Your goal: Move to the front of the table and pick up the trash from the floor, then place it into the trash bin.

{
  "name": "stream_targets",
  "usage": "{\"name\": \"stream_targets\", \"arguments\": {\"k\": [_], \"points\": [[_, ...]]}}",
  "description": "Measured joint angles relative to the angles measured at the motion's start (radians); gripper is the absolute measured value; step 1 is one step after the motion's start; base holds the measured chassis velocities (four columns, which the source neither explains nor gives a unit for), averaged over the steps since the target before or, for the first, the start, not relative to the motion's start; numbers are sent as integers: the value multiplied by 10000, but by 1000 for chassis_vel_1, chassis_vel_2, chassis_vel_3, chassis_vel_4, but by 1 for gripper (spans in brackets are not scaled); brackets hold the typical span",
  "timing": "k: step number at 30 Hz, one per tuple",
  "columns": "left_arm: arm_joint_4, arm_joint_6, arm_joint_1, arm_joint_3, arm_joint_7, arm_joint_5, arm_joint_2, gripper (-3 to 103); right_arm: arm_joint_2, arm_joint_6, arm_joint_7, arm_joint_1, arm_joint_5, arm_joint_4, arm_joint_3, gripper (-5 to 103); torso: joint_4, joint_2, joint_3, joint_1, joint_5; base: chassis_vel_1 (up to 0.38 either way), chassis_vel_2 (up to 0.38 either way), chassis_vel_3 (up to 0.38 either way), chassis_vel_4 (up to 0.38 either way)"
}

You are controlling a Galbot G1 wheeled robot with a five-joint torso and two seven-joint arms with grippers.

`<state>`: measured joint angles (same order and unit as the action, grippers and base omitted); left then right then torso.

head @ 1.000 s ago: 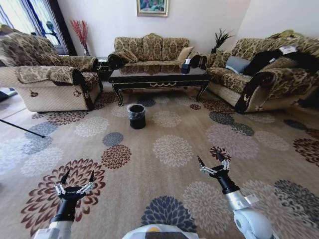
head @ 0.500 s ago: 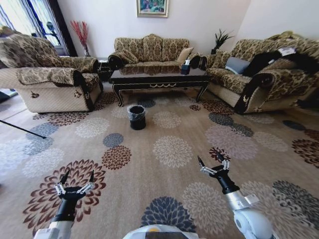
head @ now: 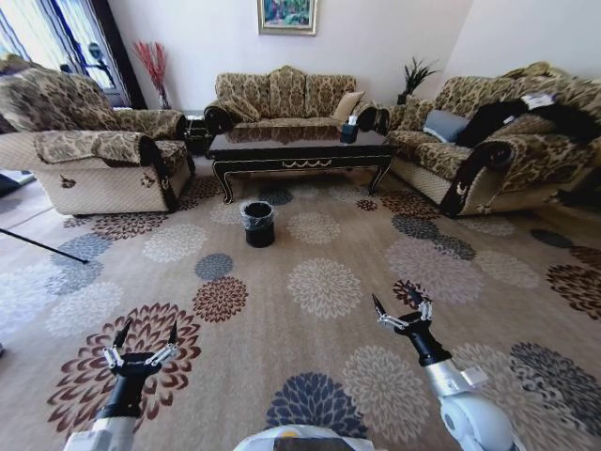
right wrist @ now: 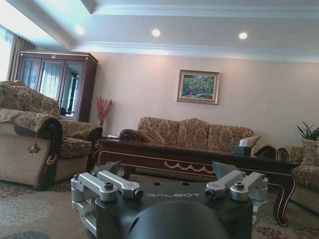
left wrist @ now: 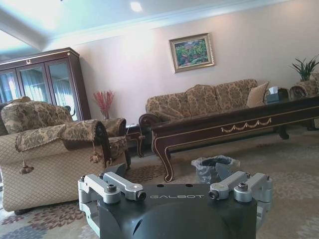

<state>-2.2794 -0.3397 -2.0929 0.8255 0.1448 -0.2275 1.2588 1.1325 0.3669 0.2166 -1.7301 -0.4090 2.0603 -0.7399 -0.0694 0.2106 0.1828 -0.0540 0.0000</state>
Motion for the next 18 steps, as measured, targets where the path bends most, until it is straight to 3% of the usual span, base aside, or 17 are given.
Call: {"name": "stream_targets", "arguments": {"k": [18], "points": [[0,0,0,0,0,0,0,100,0,0,0,0,0,0,0,100,0,763,561,-200,0,0,0,0,0]]}}
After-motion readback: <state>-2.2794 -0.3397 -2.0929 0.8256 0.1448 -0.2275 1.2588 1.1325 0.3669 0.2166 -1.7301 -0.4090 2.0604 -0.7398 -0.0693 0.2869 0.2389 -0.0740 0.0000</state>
